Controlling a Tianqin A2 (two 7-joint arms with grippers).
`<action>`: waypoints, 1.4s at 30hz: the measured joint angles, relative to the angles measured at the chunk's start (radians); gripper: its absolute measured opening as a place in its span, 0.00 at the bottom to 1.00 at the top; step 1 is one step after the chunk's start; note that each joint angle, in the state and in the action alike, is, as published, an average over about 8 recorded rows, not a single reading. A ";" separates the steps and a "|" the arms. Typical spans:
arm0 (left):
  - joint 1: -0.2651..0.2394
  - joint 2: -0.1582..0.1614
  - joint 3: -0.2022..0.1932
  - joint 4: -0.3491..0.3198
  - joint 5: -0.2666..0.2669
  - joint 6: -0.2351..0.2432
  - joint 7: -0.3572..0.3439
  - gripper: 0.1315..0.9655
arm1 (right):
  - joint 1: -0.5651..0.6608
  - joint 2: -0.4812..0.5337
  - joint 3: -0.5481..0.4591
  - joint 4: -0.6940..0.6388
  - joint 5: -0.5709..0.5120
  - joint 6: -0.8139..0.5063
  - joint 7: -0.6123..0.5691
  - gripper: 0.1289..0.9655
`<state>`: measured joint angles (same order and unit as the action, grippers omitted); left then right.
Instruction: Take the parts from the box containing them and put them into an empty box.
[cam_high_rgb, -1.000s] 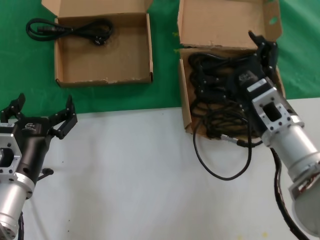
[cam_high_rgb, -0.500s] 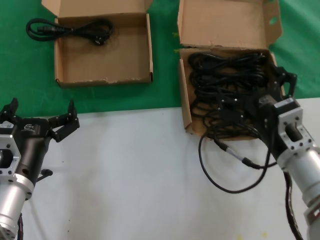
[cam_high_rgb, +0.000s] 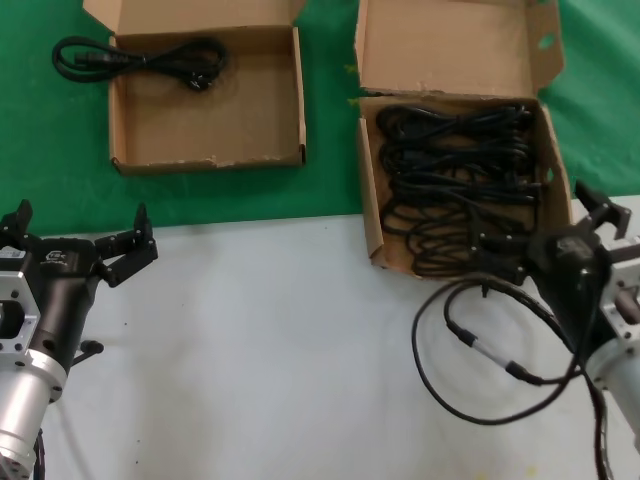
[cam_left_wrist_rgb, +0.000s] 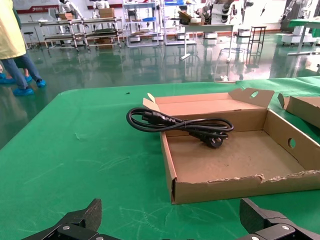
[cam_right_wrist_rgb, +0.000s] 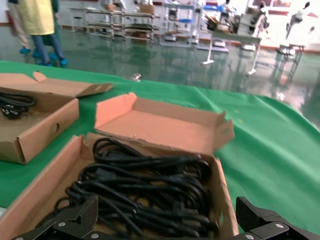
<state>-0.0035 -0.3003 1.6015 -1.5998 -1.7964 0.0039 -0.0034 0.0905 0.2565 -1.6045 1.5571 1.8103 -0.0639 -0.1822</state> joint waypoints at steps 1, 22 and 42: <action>0.000 0.000 0.000 0.000 0.000 0.000 0.000 1.00 | -0.008 0.004 0.000 0.004 -0.001 0.006 0.016 1.00; 0.003 0.000 -0.001 0.000 -0.003 -0.003 0.003 1.00 | -0.070 0.034 0.003 0.033 -0.008 0.049 0.141 1.00; 0.003 0.000 -0.001 0.000 -0.003 -0.003 0.003 1.00 | -0.070 0.034 0.003 0.033 -0.008 0.049 0.141 1.00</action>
<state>-0.0008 -0.3001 1.6003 -1.6000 -1.7992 0.0009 -0.0008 0.0207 0.2901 -1.6010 1.5902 1.8024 -0.0146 -0.0415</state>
